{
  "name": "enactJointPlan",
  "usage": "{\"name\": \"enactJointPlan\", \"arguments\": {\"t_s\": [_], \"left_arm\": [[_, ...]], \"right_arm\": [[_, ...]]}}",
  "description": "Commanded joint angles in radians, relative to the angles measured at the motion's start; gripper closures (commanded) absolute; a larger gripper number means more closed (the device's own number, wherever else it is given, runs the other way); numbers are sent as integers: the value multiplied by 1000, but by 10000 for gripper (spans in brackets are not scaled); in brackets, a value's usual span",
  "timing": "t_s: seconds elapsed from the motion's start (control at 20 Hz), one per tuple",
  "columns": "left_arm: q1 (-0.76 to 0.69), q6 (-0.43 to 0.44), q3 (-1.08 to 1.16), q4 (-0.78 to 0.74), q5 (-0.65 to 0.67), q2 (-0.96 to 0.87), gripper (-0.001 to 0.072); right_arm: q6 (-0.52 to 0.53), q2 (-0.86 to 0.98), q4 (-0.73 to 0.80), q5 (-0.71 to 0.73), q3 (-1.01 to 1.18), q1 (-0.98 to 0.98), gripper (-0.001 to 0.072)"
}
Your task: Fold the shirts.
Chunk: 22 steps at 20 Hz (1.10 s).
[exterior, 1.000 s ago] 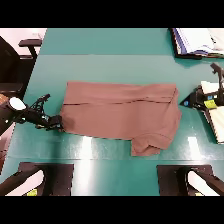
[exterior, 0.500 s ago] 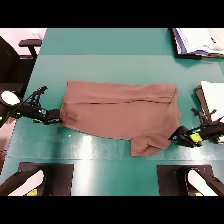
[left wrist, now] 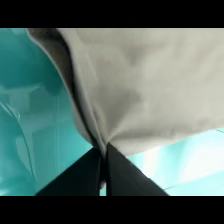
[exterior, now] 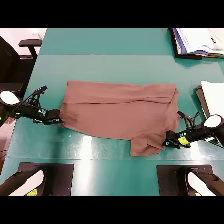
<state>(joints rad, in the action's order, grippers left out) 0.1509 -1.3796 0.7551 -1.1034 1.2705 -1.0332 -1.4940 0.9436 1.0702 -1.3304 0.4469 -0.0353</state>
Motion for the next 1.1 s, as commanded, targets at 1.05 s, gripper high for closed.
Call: {"name": "enactJointPlan", "arguments": {"t_s": [1.05], "left_arm": [[0, 10, 209, 86, -254, -277, 683]], "right_arm": [[32, 672, 167, -68, 1091, -32, 699]]}}
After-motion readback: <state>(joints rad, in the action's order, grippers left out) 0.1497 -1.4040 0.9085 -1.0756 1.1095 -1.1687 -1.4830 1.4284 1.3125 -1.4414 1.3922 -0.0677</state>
